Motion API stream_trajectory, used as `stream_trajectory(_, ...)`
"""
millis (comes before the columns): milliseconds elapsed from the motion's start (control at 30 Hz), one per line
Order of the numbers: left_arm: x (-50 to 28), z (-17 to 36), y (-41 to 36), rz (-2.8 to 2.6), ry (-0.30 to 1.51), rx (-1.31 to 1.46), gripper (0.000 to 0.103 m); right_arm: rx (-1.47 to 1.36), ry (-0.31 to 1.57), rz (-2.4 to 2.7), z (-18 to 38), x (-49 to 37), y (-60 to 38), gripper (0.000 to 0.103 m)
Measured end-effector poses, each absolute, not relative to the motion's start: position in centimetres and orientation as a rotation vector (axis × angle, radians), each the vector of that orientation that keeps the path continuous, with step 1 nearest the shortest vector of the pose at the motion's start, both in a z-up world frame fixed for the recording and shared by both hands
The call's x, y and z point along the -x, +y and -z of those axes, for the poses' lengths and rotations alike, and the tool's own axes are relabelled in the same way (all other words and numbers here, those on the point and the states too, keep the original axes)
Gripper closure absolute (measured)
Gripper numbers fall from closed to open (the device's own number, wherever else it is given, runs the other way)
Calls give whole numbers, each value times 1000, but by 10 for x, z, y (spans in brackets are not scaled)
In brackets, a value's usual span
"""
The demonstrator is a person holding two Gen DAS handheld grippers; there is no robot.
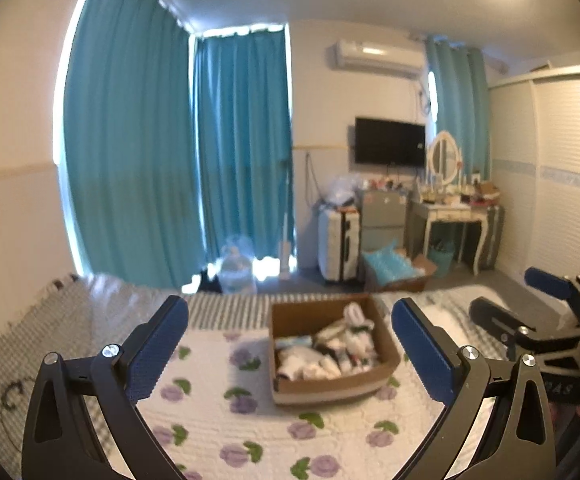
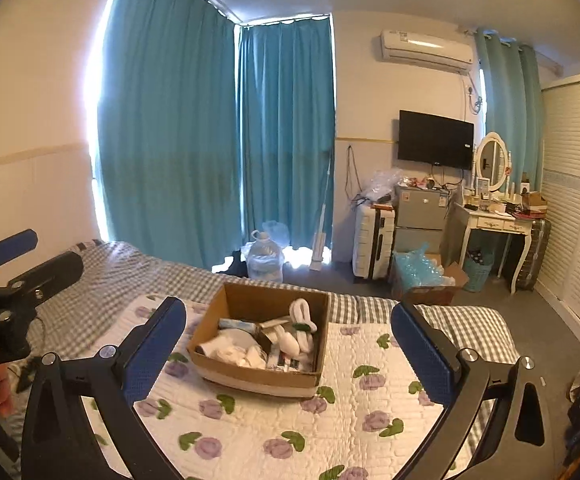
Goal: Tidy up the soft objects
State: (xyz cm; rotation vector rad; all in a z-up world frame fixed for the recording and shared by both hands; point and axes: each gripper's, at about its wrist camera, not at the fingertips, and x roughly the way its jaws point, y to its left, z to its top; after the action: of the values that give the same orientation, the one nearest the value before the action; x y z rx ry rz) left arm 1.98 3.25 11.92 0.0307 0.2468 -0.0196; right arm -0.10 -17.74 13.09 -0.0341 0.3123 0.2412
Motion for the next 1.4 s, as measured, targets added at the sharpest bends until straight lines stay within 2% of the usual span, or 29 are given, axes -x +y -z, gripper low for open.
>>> stream_trajectory(167, -36, -70, 33, -7, 277, -31, 0, -1, 284, -200, -80, -2, -184, 0)
stream_trajectory(400, -51, -21, 33, -35, 337, -53, 0, -25, 307, -169, -54, -16, -195, 0)
stream_trajectory(1400, -55, -1, 29, 3, 402, -29, 0, -43, 362, -180, -31, -14, -189, 0)
